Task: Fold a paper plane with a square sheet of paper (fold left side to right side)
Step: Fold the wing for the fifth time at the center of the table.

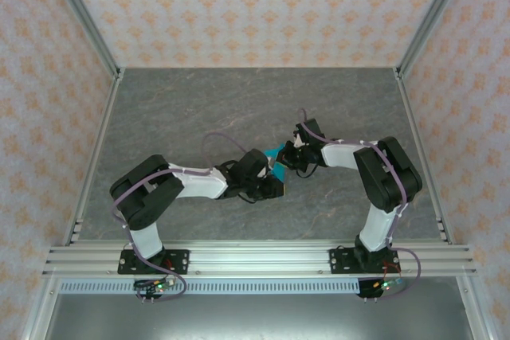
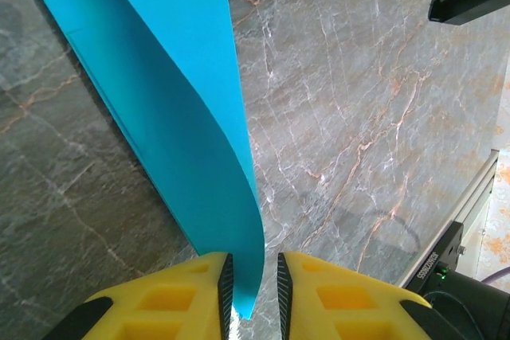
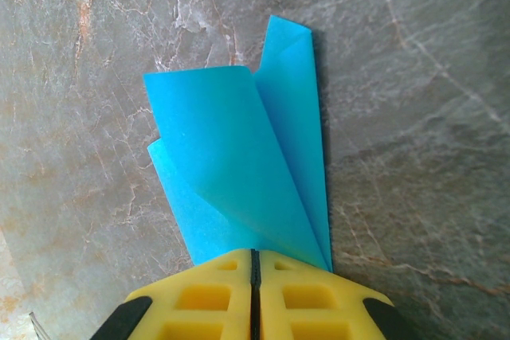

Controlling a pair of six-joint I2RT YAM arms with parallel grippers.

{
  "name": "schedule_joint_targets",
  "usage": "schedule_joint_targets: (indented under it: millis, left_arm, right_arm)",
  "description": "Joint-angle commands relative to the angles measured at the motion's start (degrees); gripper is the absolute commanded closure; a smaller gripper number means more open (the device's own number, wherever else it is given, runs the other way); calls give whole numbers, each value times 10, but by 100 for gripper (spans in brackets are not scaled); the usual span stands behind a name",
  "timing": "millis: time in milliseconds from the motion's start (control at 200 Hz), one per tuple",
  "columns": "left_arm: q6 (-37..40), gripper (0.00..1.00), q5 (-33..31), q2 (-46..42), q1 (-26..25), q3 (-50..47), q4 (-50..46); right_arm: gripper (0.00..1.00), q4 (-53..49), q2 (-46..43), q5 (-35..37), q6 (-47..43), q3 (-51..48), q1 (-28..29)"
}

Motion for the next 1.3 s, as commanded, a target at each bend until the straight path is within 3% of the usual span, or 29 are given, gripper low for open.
schedule_joint_targets:
  millis: [0,866,1291]
  left_arm:
    - [9,76,-12,13,-7,17,-22]
    - [14,89,-16,27,-13,18,-42]
    - [-12,96,5,22,-13,-8,12]
  right_arm:
    - [91,-60,35,45,-5,-17,0]
    - [91,-61,38,46,-7,-16,0]
    - [91,-65,41,48,-9,-13,0]
